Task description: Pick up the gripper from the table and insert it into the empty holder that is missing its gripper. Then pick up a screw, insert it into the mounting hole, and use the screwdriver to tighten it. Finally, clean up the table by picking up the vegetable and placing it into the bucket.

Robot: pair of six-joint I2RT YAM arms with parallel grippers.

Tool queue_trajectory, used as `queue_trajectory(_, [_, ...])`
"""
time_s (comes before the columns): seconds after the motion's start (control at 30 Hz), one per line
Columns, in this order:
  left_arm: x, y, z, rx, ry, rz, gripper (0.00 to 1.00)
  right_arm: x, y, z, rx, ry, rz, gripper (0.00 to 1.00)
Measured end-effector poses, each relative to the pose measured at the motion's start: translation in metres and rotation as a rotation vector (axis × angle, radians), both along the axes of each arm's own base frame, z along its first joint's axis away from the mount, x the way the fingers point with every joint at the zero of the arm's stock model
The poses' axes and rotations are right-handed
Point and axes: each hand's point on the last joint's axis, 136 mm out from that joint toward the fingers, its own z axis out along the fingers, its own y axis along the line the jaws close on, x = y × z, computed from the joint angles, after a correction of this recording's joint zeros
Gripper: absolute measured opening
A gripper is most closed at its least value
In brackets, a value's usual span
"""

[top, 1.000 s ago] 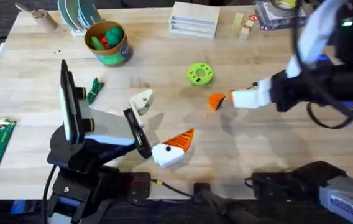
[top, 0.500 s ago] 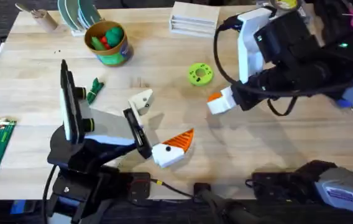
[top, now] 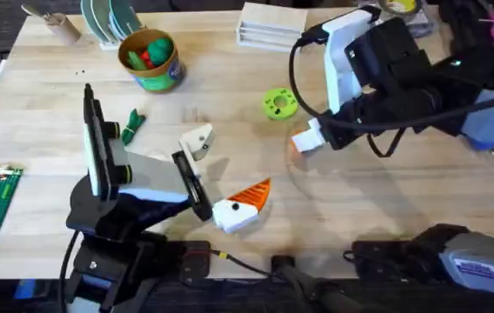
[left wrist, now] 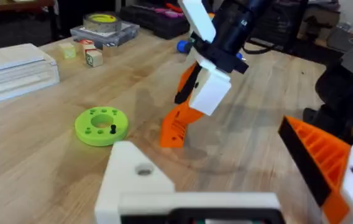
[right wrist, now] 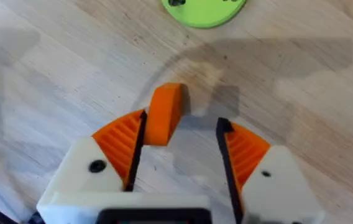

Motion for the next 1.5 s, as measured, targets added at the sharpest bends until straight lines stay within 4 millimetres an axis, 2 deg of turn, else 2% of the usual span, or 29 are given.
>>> queue_trajectory(0.33, [0.000,0.000,0.000,0.000,0.000,0.000,0.992,0.001,0.007,-0.002,0.019,0.004,0.014,0.672])
queue_trajectory(0.57, [0.000,0.000,0.000,0.000,0.000,0.001,0.992,-0.001,0.008,-0.005,0.018,0.017,0.019,0.466])
queue_trajectory(0.93, [0.001,0.000,0.000,0.000,0.001,0.003,0.993,-0.002,0.008,-0.005,0.018,0.023,0.019,0.026])
queue_trajectory(1.03, [0.001,0.000,0.000,0.000,0.001,0.003,0.993,-0.003,0.008,-0.001,0.015,0.029,0.019,0.020])
queue_trajectory(1.17, [0.001,0.000,0.000,0.000,0.001,0.003,0.993,0.000,0.009,0.020,0.034,-0.008,0.019,0.018])
queue_trajectory(1.37, [0.001,0.000,0.000,0.000,0.001,0.003,0.993,0.008,0.014,0.069,0.110,-0.138,0.015,0.015])
queue_trajectory(1.5, [0.001,0.000,0.000,0.000,0.001,0.003,0.993,0.008,0.030,0.091,0.233,-0.164,0.016,0.014])
